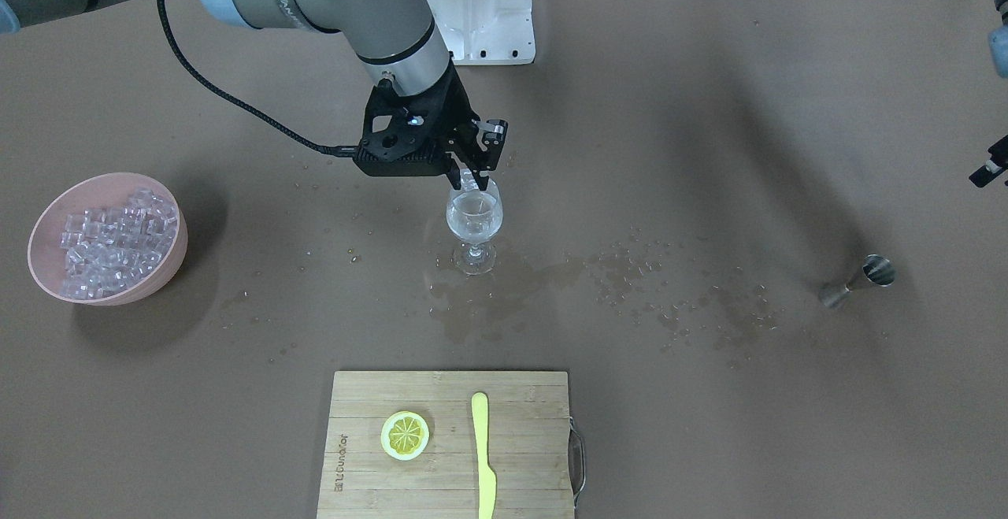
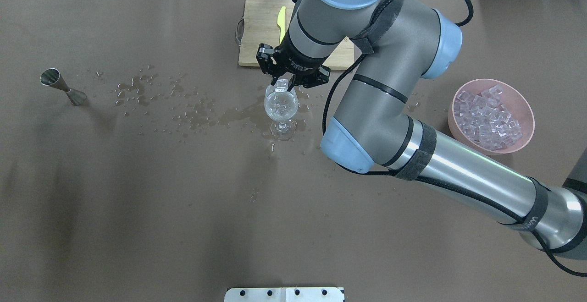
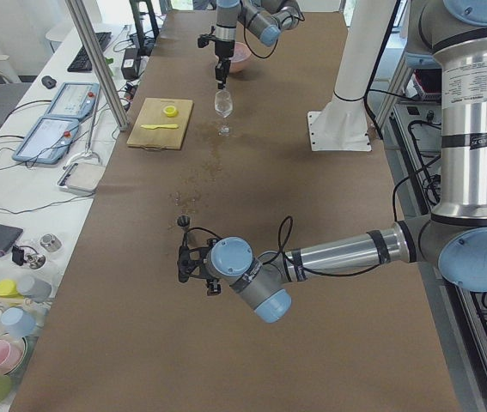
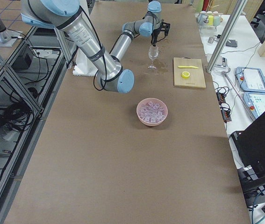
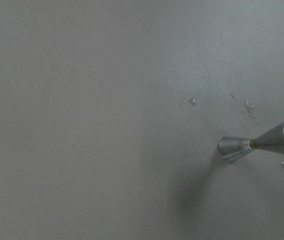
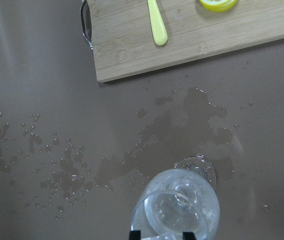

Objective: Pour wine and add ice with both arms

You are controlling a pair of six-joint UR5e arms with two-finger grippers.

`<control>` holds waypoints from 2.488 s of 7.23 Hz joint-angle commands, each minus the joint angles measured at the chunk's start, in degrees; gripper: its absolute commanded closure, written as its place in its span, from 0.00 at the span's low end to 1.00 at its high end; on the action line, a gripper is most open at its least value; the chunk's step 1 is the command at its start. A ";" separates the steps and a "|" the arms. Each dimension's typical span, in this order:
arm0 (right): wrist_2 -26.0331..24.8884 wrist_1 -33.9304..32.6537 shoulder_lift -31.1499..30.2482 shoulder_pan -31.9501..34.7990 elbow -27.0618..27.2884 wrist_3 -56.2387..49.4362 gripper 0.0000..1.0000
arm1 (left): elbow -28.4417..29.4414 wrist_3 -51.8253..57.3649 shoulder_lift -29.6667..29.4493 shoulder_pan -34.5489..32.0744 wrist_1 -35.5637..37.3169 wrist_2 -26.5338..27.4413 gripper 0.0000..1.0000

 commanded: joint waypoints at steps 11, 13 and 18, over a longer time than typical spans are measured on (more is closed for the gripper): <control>19.68 0.10 -43.58 32.37 14.58 -53.61 0.00 | 0.78 1.29 -1.16 0.03 0.30 2.56 0.02; 18.89 -0.08 -48.10 38.71 10.73 -72.11 0.00 | 1.73 11.17 -0.46 3.44 2.39 8.97 0.02; 17.49 0.19 -47.33 45.15 0.16 -88.98 0.00 | -0.44 28.72 -3.70 -0.93 27.65 7.26 0.02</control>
